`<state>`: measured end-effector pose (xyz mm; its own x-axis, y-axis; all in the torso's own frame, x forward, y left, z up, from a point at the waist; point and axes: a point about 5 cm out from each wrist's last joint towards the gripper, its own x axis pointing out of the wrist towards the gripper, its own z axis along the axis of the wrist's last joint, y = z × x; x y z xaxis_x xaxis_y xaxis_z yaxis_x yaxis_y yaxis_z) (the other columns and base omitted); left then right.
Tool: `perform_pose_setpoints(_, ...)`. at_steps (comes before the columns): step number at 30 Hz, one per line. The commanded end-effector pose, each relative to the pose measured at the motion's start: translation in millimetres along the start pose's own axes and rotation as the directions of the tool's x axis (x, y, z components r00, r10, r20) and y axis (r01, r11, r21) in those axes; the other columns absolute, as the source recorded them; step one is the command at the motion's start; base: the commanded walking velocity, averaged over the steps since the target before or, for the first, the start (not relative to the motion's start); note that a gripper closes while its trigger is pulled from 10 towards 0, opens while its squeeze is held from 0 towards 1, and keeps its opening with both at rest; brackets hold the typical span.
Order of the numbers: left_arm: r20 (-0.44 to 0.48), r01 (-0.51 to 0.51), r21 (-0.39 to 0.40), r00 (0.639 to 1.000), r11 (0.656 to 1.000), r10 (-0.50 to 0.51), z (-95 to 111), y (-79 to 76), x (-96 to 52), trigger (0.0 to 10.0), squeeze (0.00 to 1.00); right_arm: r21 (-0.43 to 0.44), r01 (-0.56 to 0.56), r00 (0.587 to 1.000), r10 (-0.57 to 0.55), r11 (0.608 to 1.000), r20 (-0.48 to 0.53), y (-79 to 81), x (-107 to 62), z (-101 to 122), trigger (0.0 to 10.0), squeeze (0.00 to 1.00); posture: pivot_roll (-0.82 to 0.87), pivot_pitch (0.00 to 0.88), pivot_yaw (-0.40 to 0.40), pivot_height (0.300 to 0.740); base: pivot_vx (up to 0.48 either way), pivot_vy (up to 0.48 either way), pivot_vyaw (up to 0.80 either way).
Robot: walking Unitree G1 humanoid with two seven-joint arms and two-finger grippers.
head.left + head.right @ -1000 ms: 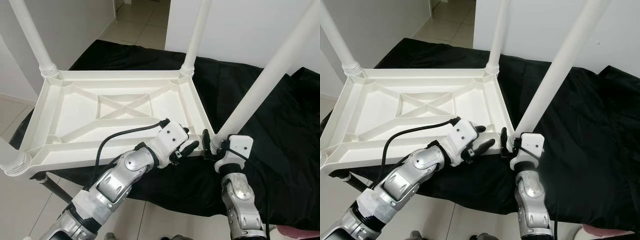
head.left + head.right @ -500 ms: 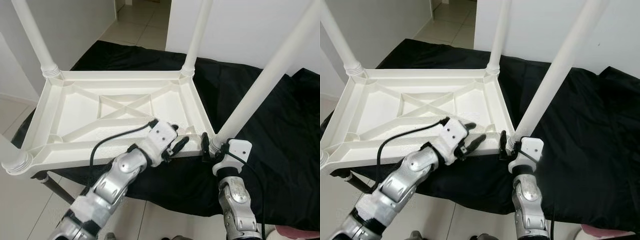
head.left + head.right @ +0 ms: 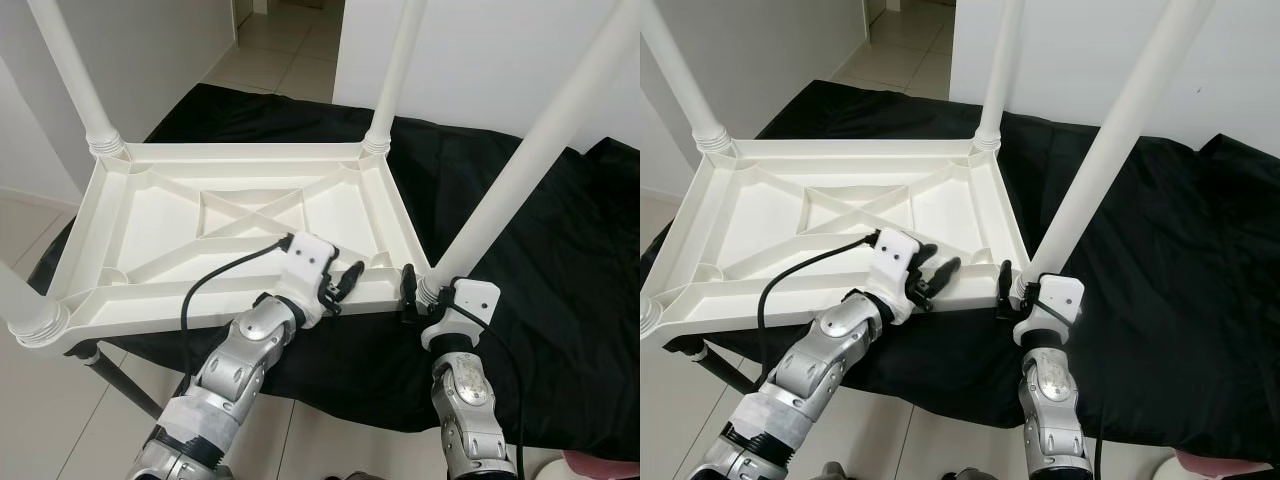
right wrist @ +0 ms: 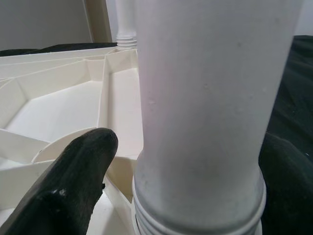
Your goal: Building children table
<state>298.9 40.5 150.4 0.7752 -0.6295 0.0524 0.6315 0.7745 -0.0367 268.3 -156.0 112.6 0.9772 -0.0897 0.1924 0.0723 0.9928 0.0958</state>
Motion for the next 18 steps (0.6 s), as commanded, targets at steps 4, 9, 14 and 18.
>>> perform_pose_setpoints(4,-0.049,-0.033,-0.109,0.998,0.993,0.028,-3,1.8,0.4,10.0,0.00,0.008,-0.007,1.000,0.007,1.000,-0.004,1.0,-3.9,-3,10.0,0.00,0.01,0.072,-0.032,0.740,0.000,0.000,0.00)
perform_pose_setpoints(9,-0.070,-0.090,-0.127,0.994,0.988,0.082,-1,3.2,3.6,10.0,0.00,-0.001,-0.039,0.999,0.039,0.999,0.007,5.4,-2.5,-1,10.0,0.00,0.00,0.079,-0.001,0.740,0.000,0.000,0.00)
perform_pose_setpoints(14,-0.058,-0.083,-0.139,0.995,0.987,0.076,4,3.9,5.1,10.0,0.00,-0.001,-0.069,0.997,0.069,0.998,0.026,9.7,3.3,3,10.0,0.00,0.00,0.087,0.017,0.740,0.000,0.000,0.00)
perform_pose_setpoints(18,-0.046,-0.030,-0.098,0.999,0.995,0.026,10,2.8,5.8,10.0,0.00,0.015,-0.084,0.995,0.083,0.996,0.046,9.0,7.0,9,10.0,0.00,0.00,0.090,0.025,0.740,0.000,0.000,0.00)
